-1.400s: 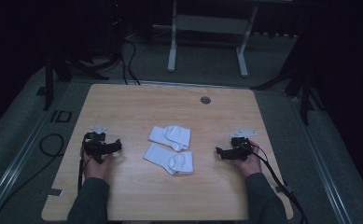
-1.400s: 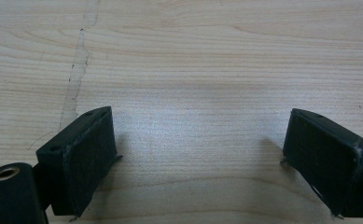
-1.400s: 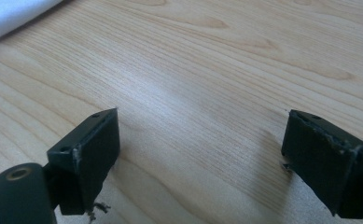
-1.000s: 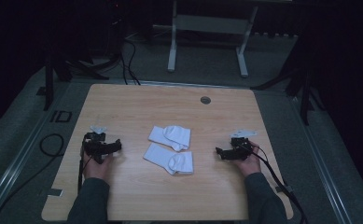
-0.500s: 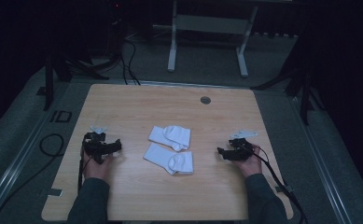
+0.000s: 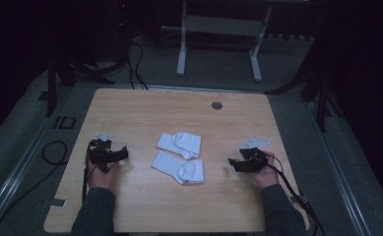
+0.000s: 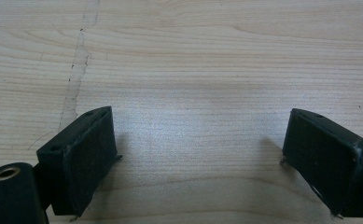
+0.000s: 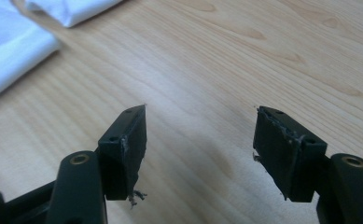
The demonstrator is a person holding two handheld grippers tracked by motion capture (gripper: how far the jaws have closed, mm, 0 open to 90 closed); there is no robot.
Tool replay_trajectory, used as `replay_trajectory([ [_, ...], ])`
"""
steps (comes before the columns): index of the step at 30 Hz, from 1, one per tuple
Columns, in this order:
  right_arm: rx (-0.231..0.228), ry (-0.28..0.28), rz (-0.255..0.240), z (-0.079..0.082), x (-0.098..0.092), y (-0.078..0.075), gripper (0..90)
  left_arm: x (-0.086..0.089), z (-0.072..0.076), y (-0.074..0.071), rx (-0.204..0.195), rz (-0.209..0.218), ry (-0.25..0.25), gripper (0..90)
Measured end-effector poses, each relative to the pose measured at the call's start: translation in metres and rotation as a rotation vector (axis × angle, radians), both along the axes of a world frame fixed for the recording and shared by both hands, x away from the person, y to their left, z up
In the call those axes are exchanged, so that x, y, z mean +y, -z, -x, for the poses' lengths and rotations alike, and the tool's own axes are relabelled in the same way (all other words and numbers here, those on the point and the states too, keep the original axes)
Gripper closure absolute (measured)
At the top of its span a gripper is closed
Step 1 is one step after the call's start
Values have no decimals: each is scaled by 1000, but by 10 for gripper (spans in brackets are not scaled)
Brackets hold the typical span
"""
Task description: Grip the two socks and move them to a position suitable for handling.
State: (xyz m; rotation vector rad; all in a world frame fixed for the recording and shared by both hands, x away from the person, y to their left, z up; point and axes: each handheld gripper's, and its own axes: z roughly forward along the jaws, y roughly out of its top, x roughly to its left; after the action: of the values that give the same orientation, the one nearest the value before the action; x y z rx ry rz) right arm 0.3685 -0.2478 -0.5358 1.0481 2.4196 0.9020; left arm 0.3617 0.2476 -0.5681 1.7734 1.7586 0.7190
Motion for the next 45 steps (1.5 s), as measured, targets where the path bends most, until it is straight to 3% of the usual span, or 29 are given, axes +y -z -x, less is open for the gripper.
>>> replay_trajectory([
  [9, -21, -67, 57, 14, 13, -13, 361, 0, 0, 0, -1, 1, -1, 96],
  [24, -12, -154, 69, 25, 38, -26, 481, 0, 0, 0, 1, -1, 0, 96],
  [30, -20, -203, 90, 30, 55, -26, 618, 0, 0, 0, 0, -1, 0, 96],
  [34, -23, -217, 98, 32, 62, -28, 654, 0, 0, 0, 0, -1, 0, 96],
  [38, -26, -234, 89, 32, 73, -30, 748, 0, 0, 0, 0, -1, -1, 96],
  [40, -13, -238, 66, 31, 80, -32, 858, 0, 0, 0, 1, -1, 0, 96],
  [43, -13, -239, 64, 31, 83, -32, 887, 0, 0, 0, 0, -1, 0, 96],
  [45, -27, -250, 53, 33, 96, -33, 898, 0, 0, 0, 0, -1, 0, 96],
])
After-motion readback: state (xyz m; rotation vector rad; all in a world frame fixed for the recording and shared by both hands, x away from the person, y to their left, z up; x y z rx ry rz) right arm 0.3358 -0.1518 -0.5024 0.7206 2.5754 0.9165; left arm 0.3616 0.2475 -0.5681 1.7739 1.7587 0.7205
